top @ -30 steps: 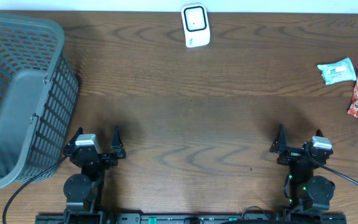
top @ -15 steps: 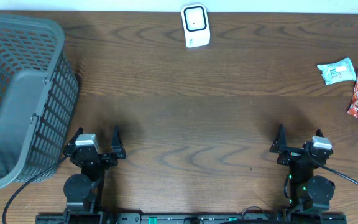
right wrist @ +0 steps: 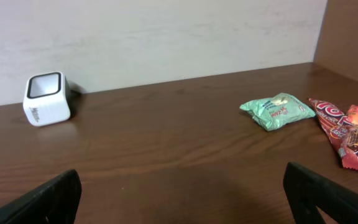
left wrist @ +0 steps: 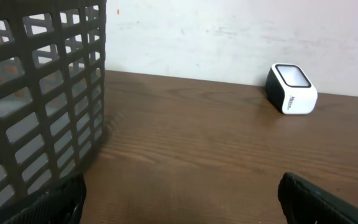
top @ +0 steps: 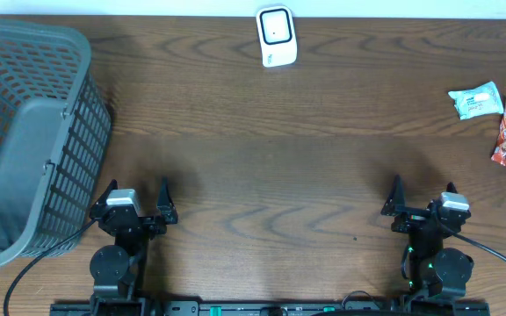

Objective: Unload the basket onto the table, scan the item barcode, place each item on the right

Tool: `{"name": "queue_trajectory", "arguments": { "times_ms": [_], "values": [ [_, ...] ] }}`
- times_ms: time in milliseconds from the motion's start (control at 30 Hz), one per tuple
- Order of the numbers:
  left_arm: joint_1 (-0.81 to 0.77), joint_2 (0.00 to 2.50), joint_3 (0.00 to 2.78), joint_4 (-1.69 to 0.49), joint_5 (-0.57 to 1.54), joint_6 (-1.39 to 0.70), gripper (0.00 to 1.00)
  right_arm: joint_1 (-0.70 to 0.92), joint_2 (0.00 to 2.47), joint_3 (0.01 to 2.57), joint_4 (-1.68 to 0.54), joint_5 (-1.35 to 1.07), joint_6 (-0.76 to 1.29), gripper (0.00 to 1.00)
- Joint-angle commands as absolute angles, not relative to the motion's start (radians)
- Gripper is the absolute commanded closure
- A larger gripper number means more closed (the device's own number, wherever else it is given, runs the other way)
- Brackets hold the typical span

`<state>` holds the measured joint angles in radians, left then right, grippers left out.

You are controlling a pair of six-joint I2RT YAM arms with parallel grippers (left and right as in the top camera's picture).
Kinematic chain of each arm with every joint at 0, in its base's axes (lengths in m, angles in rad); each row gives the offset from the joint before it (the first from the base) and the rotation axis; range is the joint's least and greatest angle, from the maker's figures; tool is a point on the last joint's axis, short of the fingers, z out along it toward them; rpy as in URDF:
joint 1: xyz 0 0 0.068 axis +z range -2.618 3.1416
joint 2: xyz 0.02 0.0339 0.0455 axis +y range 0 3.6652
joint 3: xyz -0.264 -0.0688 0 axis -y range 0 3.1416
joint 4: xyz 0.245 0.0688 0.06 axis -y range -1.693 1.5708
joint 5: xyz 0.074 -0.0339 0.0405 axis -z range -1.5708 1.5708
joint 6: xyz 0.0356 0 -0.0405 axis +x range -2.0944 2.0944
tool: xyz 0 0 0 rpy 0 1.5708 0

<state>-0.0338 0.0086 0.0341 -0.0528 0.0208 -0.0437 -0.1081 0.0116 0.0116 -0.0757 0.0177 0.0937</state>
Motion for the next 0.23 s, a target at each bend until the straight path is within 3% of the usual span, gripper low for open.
{"name": "queue_trajectory", "arguments": {
  "times_ms": [0, 200],
  "values": [
    [-0.029, 0.004, 0.004, -0.07, 0.018, -0.023, 0.01, -0.117, 0.007, 0.005, -0.074, 0.012, 0.077, 0.01],
    [-0.029, 0.004, 0.004, -0.07, 0.018, -0.023, 0.02, -0.117, 0.007, 0.005, -0.074, 0.012, 0.077, 0.01]
  ]
}}
